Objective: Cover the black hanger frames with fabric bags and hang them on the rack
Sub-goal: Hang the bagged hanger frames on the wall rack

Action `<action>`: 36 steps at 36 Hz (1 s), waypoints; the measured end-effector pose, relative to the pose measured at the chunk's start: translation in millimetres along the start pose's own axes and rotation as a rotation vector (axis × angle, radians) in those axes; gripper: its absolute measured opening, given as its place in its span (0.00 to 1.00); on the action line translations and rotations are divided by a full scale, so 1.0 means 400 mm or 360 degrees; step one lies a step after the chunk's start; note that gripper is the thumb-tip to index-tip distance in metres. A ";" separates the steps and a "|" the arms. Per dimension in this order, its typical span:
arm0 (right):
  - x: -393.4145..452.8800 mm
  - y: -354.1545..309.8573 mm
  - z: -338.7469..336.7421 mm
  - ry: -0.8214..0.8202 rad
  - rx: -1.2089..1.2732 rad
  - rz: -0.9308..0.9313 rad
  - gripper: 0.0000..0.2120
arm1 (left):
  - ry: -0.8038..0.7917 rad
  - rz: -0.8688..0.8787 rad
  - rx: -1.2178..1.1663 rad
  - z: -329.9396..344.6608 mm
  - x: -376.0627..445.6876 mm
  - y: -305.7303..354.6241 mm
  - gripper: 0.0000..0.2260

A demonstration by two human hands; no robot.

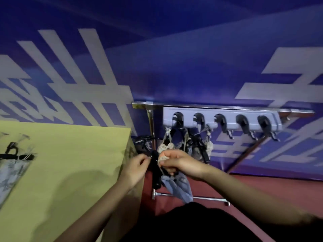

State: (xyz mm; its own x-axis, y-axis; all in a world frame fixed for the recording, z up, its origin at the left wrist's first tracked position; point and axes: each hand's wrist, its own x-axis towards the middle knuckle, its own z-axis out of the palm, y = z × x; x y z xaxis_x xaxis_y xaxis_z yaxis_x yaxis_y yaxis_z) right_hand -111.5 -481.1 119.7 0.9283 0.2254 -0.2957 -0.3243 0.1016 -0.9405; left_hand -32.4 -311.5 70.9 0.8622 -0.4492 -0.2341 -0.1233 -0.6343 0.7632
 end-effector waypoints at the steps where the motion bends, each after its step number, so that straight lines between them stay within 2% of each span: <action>1: -0.010 0.007 -0.015 0.0008 0.0016 0.0023 0.09 | 0.0122 0.0114 0.0007 0.013 -0.002 -0.001 0.10; 3: -0.035 0.019 -0.050 0.0010 0.0060 0.0081 0.04 | 0.0237 0.0271 -0.0003 0.052 -0.008 0.011 0.03; 6: -0.085 0.033 -0.102 -0.0020 0.0184 0.0160 0.03 | 0.0172 0.0432 -0.0079 0.118 -0.032 0.059 0.12; 8: -0.124 0.041 -0.135 -0.0029 0.0320 0.0153 0.03 | 0.0097 0.0380 -0.0245 0.167 -0.053 0.091 0.16; 11: -0.176 0.045 -0.174 0.0011 0.0469 0.0126 0.02 | -0.0131 0.0126 -0.0563 0.236 -0.082 0.138 0.28; 14: -0.223 0.047 -0.207 0.0041 0.0515 0.0102 0.02 | -0.0273 0.0043 -0.0606 0.298 -0.101 0.181 0.32; 16: -0.255 0.049 -0.226 0.0078 0.0578 0.0050 0.05 | -0.0275 0.0080 -0.0652 0.335 -0.104 0.193 0.29; 21: -0.335 0.030 -0.273 0.0179 0.0729 -0.0113 0.02 | -0.0466 0.0144 -0.0655 0.408 -0.108 0.268 0.27; 26: -0.364 0.031 -0.353 0.0424 0.0711 -0.0170 0.04 | -0.0534 0.0079 -0.0683 0.462 -0.064 0.352 0.24; 30: -0.347 0.045 -0.414 0.0637 0.0696 -0.0197 0.05 | -0.0453 0.0122 -0.0630 0.483 -0.008 0.371 0.22; 34: -0.325 0.046 -0.443 0.0759 0.0639 -0.0188 0.10 | -0.0392 0.0226 -0.0588 0.489 0.034 0.394 0.19; 36: -0.319 0.040 -0.450 0.0786 0.0529 -0.0196 0.07 | -0.0390 0.0262 -0.0568 0.486 0.052 0.401 0.19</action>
State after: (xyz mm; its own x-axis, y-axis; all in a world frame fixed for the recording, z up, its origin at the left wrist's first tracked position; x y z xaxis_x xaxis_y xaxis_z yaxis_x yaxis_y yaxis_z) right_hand -202.2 -682.7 112.2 0.9115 -0.2753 -0.3057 -0.1747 0.4137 -0.8935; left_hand -129.7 -544.9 71.4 0.6986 -0.6885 -0.1950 -0.0350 -0.3051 0.9517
